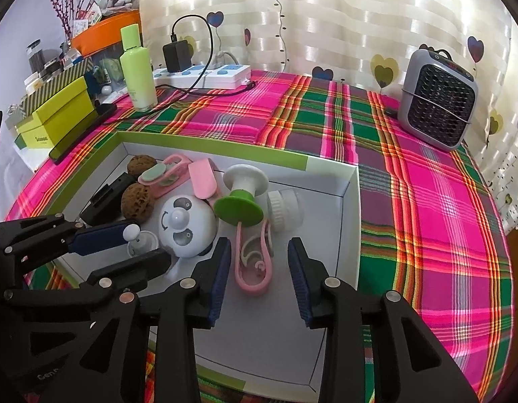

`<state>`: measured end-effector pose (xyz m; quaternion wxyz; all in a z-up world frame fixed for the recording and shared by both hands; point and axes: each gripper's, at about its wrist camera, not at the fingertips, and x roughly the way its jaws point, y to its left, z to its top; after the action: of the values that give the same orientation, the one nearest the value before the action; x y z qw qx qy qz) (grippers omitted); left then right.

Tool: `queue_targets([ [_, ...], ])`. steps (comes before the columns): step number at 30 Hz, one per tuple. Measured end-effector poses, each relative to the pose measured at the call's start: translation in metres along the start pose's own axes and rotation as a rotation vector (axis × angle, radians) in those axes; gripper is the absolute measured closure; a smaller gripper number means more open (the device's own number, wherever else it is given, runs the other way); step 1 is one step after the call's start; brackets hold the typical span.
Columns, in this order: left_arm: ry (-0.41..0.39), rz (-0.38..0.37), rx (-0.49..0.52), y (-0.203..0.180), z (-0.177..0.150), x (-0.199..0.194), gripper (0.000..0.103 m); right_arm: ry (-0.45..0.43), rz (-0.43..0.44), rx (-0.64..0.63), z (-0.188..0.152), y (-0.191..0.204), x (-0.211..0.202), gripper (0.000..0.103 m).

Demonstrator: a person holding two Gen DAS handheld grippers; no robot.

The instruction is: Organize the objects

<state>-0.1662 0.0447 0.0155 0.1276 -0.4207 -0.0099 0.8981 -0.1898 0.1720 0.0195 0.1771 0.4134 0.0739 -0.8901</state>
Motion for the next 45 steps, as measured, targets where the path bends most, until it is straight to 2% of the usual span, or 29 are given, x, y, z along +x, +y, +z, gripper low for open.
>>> queue_targets([
  [8,-0.014,0.007,0.001,0.001,0.002,-0.009,0.063,-0.003,0.005,0.016,-0.001,-0.002,-0.004,0.066],
  [11,-0.025,0.02,0.004,-0.001,0.001,-0.013,0.059,-0.009,-0.002,0.022,-0.002,-0.002,-0.006,0.066],
  [17,-0.048,0.051,0.005,-0.004,-0.002,-0.024,0.059,-0.026,-0.007,0.049,-0.005,-0.005,-0.017,0.066],
  [34,-0.093,0.066,-0.015,-0.006,-0.013,-0.057,0.059,-0.083,-0.014,0.069,-0.019,0.005,-0.051,0.065],
  [45,-0.113,0.125,-0.03,-0.003,-0.033,-0.075,0.059,-0.108,-0.001,0.091,-0.037,0.017,-0.071,0.065],
])
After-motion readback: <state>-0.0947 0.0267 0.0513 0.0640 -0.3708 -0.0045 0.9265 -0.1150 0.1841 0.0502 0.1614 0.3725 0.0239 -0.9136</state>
